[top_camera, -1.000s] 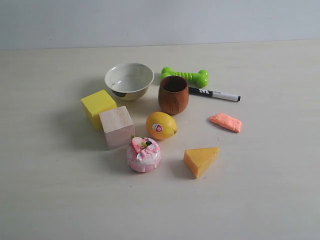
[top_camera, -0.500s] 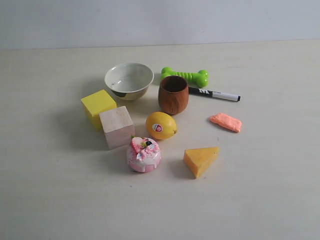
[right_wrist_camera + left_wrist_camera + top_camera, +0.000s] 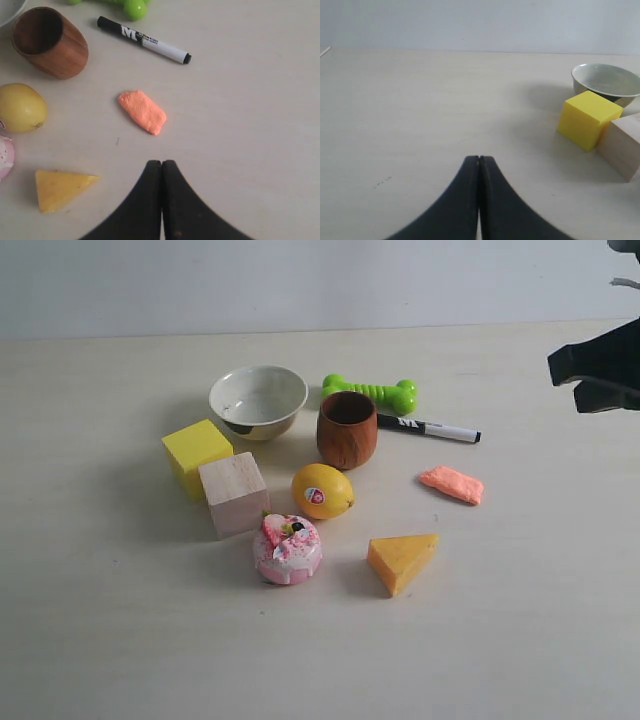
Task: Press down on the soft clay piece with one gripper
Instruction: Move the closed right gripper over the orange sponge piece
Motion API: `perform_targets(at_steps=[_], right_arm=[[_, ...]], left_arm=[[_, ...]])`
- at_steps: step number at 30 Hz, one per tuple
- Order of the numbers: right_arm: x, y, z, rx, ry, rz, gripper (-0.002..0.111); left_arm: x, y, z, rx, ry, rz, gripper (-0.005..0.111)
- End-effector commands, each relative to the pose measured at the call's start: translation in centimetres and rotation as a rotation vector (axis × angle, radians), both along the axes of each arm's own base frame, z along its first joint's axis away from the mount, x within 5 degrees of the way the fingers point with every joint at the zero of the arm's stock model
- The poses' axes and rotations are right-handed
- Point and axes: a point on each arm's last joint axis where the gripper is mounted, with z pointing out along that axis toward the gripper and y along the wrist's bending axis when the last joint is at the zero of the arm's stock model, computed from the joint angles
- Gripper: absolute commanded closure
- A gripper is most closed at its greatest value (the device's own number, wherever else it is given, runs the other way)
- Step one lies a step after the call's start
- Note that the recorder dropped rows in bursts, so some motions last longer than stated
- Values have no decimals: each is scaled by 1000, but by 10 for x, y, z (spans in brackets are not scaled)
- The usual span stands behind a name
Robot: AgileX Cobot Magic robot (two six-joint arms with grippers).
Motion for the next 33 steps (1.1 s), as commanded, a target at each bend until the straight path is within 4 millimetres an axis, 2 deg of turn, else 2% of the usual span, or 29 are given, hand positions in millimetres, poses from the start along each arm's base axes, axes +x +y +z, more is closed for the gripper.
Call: perform_targets(at_steps=[1, 16, 20, 27, 33], right_arm=[[8, 2, 5, 27, -79, -18, 108], [21, 1, 16, 45, -259, -52, 108], [23, 3, 18, 106, -277, -87, 108], [34, 7, 7, 94, -175, -69, 108], [56, 14, -2, 82, -29, -36, 108]], left_arm=[[0, 0, 2, -6, -17, -3, 107], [0, 0, 2, -6, -17, -3, 107], [0, 0, 2, -6, -17, -3, 107], [0, 0, 2, -6, -17, -3, 107], [0, 0, 2, -6, -17, -3, 107]])
